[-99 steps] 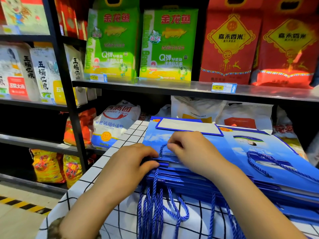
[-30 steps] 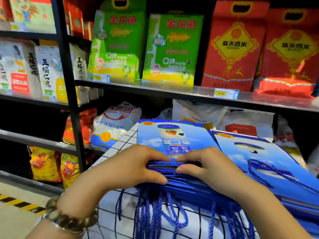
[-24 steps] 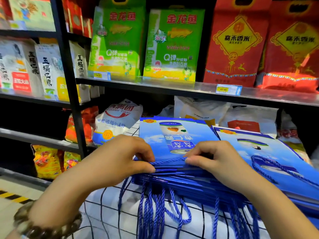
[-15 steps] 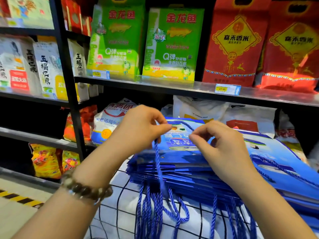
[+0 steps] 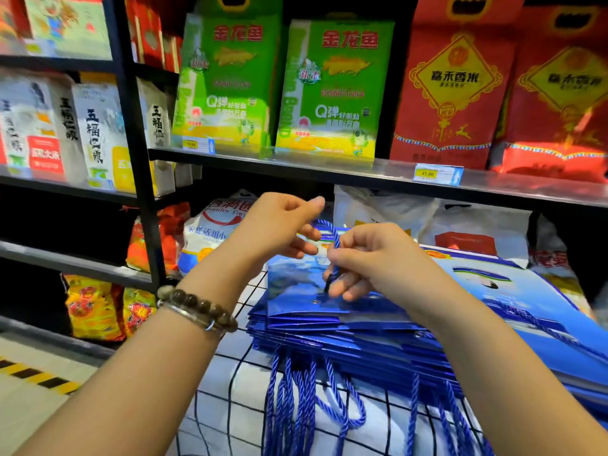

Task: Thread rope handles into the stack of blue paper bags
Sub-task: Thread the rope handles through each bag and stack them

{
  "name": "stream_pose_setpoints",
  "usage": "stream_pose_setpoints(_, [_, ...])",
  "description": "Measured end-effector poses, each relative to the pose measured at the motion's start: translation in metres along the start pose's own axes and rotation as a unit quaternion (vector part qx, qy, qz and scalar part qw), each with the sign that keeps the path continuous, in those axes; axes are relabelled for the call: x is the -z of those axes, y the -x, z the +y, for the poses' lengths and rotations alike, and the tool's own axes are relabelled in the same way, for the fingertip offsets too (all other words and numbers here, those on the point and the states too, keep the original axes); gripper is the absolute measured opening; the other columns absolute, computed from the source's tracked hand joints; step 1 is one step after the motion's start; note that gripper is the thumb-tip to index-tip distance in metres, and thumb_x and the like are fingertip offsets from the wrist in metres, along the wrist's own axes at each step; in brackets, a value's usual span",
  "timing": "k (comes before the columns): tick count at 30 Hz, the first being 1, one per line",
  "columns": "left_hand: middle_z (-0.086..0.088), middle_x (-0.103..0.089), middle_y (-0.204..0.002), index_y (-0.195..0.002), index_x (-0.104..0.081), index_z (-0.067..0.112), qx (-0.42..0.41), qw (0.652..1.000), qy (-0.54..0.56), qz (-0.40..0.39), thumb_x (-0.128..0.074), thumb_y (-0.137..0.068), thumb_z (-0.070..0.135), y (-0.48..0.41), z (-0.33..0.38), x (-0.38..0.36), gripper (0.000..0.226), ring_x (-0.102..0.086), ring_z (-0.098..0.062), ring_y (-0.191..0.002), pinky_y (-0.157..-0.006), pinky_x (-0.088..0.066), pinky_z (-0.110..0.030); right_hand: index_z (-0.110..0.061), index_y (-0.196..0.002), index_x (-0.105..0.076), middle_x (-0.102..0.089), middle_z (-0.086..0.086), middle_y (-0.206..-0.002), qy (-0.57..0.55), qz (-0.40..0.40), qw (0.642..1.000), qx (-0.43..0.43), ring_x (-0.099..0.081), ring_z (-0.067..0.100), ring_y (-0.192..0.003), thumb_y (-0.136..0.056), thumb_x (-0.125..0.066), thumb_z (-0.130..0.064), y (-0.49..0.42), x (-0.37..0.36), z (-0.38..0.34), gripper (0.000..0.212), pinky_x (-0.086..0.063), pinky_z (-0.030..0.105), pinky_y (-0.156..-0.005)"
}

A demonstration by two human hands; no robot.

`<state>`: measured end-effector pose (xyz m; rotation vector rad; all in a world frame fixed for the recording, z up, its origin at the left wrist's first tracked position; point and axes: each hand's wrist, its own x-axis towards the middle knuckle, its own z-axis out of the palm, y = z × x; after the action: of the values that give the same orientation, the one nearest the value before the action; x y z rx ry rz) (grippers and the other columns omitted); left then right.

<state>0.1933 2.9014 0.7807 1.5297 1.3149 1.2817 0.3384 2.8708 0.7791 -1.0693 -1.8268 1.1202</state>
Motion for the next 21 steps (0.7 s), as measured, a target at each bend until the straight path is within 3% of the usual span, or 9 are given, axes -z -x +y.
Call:
stream_pose_setpoints(3, [0.000,-0.065,-0.084,-0.086,-0.062,0.020,-0.051,0.986,-0.153,0.052,-0.054,-0.090,0.030,0.014,-0.015,0.008,0.014,-0.064,-0.014,-0.069,-0.061,-0.047,-0.025,-0.006,-0.068,-0.055,-0.062,0.009,-0.058,-0.045,-0.006,0.999,-0.016,-0.061,0.008,-0.043,-0.082,-0.059,0.007,-0.005,0.001,0.003,0.019,-0.051,0.015,-0.046])
stream_pose_setpoints(6, [0.013,-0.066,-0.073,-0.076,-0.064,0.031,-0.097,0.955,-0.276,0.054,-0.060,-0.084,0.032,0.045,-0.024,0.016,0.009,-0.061,-0.005,-0.072,-0.068,-0.046,-0.024,-0.004,-0.073,-0.059,-0.061,0.003,-0.053,-0.045,-0.031,0.998,-0.020,-0.059,0.005,-0.043,-0.076,-0.060,0.017,-0.007,-0.001,0.012,0.021,-0.047,0.013,-0.046])
stream_pose_setpoints(8, [0.012,-0.068,-0.070,-0.068,-0.067,0.032,-0.083,0.954,-0.287,-0.006,-0.063,-0.076,0.041,0.063,-0.026,0.018,0.013,-0.061,-0.001,-0.071,-0.071,-0.049,-0.025,-0.005,-0.076,-0.059,-0.060,0.005,-0.057,-0.017,-0.039,0.999,-0.009,-0.059,0.005,-0.045,-0.075,-0.061,0.017,-0.009,-0.002,0.016,0.022,-0.047,0.013,-0.047])
stream_pose_setpoints(10, [0.016,-0.069,-0.076,-0.072,-0.069,0.033,-0.068,0.950,-0.300,-0.042,-0.067,-0.067,0.049,0.073,-0.029,0.018,0.017,-0.061,0.003,-0.076,-0.075,-0.050,-0.025,-0.007,-0.078,-0.059,-0.060,0.007,-0.061,0.026,-0.050,0.998,0.008,-0.061,0.007,-0.050,-0.075,-0.063,0.013,-0.010,-0.002,0.018,0.020,-0.049,0.015,-0.051])
stream_pose_setpoints(15, [0.026,-0.063,-0.070,-0.078,-0.070,0.031,-0.091,0.941,-0.326,-0.020,-0.071,-0.066,0.045,0.072,-0.034,0.020,0.018,-0.055,0.013,-0.080,-0.069,-0.044,-0.010,-0.013,-0.076,-0.059,-0.061,0.005,-0.060,0.108,-0.062,0.992,0.028,-0.062,0.012,-0.055,-0.078,-0.065,0.005,-0.011,-0.004,0.018,0.019,-0.052,0.020,-0.057])
stream_pose_setpoints(21, [0.018,-0.068,-0.074,-0.081,-0.072,0.027,-0.134,0.945,-0.299,-0.004,-0.071,-0.074,0.035,0.075,-0.038,0.018,0.011,-0.059,0.003,-0.078,-0.072,-0.046,-0.022,-0.017,-0.076,-0.057,-0.062,0.001,-0.059,0.144,-0.038,0.987,0.055,-0.061,0.008,-0.052,-0.080,-0.063,0.005,-0.011,-0.007,0.016,0.023,-0.054,0.026,-0.059])
